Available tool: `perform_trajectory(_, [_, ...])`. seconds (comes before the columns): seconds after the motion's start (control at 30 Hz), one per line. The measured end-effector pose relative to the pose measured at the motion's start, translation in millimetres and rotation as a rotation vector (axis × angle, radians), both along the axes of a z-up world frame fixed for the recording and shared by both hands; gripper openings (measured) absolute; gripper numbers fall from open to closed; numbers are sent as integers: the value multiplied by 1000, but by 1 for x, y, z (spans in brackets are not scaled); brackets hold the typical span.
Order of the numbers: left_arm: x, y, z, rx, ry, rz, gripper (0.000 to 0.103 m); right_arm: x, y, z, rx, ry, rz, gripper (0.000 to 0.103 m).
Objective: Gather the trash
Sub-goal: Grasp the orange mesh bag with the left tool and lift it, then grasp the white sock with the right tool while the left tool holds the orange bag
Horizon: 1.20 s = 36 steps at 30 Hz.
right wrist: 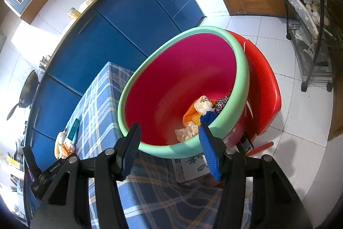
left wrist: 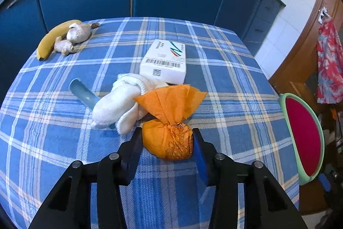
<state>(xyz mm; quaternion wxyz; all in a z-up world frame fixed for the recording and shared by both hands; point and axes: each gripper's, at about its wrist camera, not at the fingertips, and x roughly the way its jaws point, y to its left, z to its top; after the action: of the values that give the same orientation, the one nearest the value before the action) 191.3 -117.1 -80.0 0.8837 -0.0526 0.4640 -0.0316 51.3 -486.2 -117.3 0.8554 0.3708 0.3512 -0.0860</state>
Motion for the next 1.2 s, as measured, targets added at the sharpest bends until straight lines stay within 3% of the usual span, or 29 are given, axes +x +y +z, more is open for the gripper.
perform_trajectory(0.53, [-49, 47, 35, -58, -57, -21, 43, 9, 60, 35, -44, -36, 111, 58])
perform_trajectory(0.87, [-57, 107, 52, -78, -101, 40, 43, 33, 136, 57, -78, -45, 250, 58])
perform_trajectory(1.2, [-40, 150, 52, -104, -126, 72, 43, 74, 227, 67, -121, -11, 419, 58])
